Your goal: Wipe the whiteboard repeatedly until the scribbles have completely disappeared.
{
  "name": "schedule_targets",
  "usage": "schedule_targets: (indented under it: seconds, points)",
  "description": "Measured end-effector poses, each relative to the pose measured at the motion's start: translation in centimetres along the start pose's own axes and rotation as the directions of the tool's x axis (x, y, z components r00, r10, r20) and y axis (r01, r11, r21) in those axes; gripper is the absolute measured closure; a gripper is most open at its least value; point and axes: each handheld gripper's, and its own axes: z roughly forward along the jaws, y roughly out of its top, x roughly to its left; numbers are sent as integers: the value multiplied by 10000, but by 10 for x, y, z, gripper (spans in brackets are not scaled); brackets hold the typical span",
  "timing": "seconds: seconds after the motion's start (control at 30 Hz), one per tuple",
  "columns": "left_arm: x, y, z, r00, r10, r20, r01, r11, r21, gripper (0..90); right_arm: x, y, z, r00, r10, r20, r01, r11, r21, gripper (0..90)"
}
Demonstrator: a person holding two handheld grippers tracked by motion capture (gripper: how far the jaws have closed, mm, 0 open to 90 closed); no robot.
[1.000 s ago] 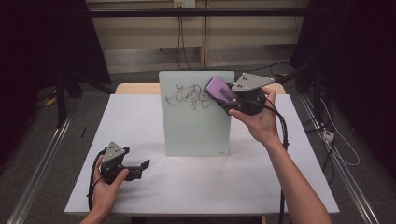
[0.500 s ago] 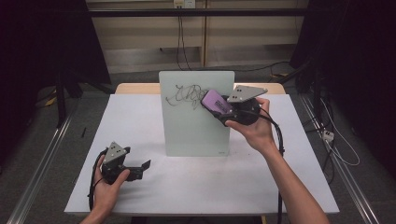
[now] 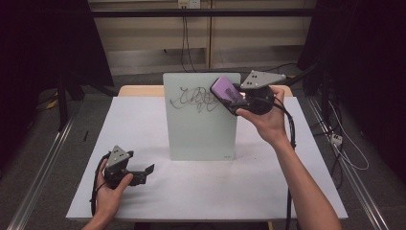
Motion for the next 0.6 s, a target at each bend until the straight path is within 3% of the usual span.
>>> schedule_targets:
  seconds: [0.17, 0.6]
  points:
    - [0, 0, 0, 10000, -21, 27, 21, 10000, -69, 50, -2, 6, 2, 9999, -66, 79, 66, 10000, -41, 416]
    - [-1, 0, -1, 10000, 80, -16, -80, 10000, -28, 50, 23, -10, 20, 9989, -352, -317, 363, 9987, 350, 416]
